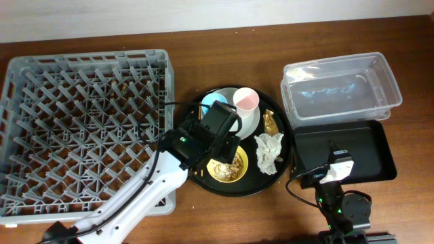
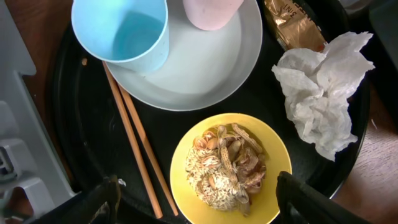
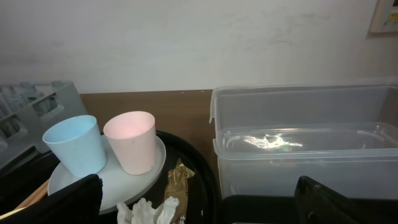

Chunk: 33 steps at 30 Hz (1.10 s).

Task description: Sort waste into correct bins and load items into the dishwasher rack

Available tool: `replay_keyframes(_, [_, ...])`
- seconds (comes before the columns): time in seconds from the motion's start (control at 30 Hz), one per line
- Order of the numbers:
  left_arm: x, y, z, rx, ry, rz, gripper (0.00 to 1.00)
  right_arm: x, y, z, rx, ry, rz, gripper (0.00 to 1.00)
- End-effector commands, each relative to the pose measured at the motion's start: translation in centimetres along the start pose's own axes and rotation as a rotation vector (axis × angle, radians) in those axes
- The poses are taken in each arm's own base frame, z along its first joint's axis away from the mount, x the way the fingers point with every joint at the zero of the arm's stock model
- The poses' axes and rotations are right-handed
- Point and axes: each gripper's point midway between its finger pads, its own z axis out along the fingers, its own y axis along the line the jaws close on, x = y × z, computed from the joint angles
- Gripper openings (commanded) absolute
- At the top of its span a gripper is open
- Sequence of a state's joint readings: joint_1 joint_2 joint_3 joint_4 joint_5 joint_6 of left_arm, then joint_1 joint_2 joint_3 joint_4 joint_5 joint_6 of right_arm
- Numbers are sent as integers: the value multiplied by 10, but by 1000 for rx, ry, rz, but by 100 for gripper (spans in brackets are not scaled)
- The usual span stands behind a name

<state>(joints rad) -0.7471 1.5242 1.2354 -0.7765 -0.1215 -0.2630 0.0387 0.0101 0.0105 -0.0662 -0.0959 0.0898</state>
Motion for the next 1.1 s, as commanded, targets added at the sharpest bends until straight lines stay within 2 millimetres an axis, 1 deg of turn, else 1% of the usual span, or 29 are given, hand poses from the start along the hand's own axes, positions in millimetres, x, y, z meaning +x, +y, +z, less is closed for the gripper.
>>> replay_keyframes(0.0, [-13, 13, -1, -25, -37, -8, 72, 2, -1, 0, 5, 4, -2, 99])
replay_keyframes(0.03, [-18, 16, -1, -24, -53, -21, 66, 2, -1, 0, 5, 4, -2, 99])
replay_keyframes(0.07, [-30, 20, -2, 6, -91, -7, 57, 2, -1, 0, 5, 4, -3, 99])
replay_keyframes(0.1, [-43, 20, -3, 45, -137, 35, 43, 2, -1, 0, 5, 4, -3, 99])
replay_keyframes(0.13, [-60, 22, -5, 46, -206, 92, 34, 2, -2, 0, 5, 4, -2, 99])
replay_keyframes(0.17, [-77, 22, -9, 33, -276, 189, 34, 2, -2, 0, 5, 5, -2, 99])
replay_keyframes(0.2, [-83, 21, -8, 31, -302, 216, 34, 2, -1, 0, 5, 4, -2, 99])
replay_keyframes(0.23, [-85, 23, -2, 23, -300, 218, 41, 2, -1, 0, 5, 4, -3, 99])
replay_keyframes(0.27, [-84, 24, 11, 18, -283, 216, 47, 2, -2, 0, 5, 4, -2, 98])
replay_keyframes(0.3, [-84, 24, 23, 18, -271, 217, 48, 2, -2, 0, 5, 5, -2, 99])
replay_keyframes(0.33, [-84, 25, 45, 14, -256, 214, 49, 2, -1, 0, 5, 4, -3, 99])
replay_keyframes(0.37, [-83, 25, 59, 13, -245, 214, 48, 2, -1, 0, 5, 4, -3, 99])
replay_keyframes(0.4, [-79, 24, 79, 13, -222, 216, 49, 2, -2, 0, 5, 4, -3, 99])
replay_keyframes(0.43, [-73, 30, 95, 1, -193, 209, 49, 2, -2, 0, 5, 5, -2, 99])
replay_keyframes(0.47, [-68, 32, 105, -7, -170, 209, 49, 2, -2, 0, 5, 4, -3, 99])
replay_keyframes(0.5, [-63, 35, 111, -27, -151, 208, 48, 2, -2, 0, 5, 4, -2, 99])
replay_keyframes(0.6, [-52, 36, 116, -30, -104, 212, 47, 2, -1, 0, 5, 4, -2, 99])
replay_keyframes(0.63, [-47, 36, 117, -29, -84, 215, 39, 2, -1, 0, 5, 4, -2, 99])
replay_keyframes(0.73, [-42, 35, 117, -28, -67, 220, 27, 2, -1, 0, 5, 4, -2, 99])
replay_keyframes(0.77, [-44, 37, 114, -36, -75, 218, 22, 2, -2, 0, 5, 5, -2, 99])
replay_keyframes(0.8, [-49, 38, 108, -44, -91, 217, 19, 2, -1, 0, 5, 4, -3, 99])
replay_keyframes(0.83, [-55, 37, 97, -43, -117, 214, 2, 2, -2, 0, 5, 4, -2, 99])
replay_keyframes(0.87, [-67, 37, 75, -41, -170, 210, 1, 2, -1, 0, 5, 4, -3, 99])
replay_keyframes(0.9, [-80, 37, 44, -39, -235, 204, 1, 2, -2, 0, 5, 5, -2, 99])
replay_keyframes(0.93, [-86, 37, 23, -38, -274, 200, 1, 2, -1, 0, 5, 4, -3, 99])
replay_keyframes(0.97, [-90, 37, 1, -35, -310, 184, 1, 2, -1, 0, 5, 4, -2, 99])
replay_keyframes(1.0, [-94, 39, -37, -26, -372, 143, 1, 2, -2, 0, 5, 5, -2, 99])
replay_keyframes(1.03, [-92, 41, -67, -5, -414, 87, 1, 2, -2, 0, 5, 5, -2, 99])
replay_keyframes(1.07, [-88, 39, -89, 49, -434, 62, 1, 2, -1, 0, 5, 4, -3, 99])
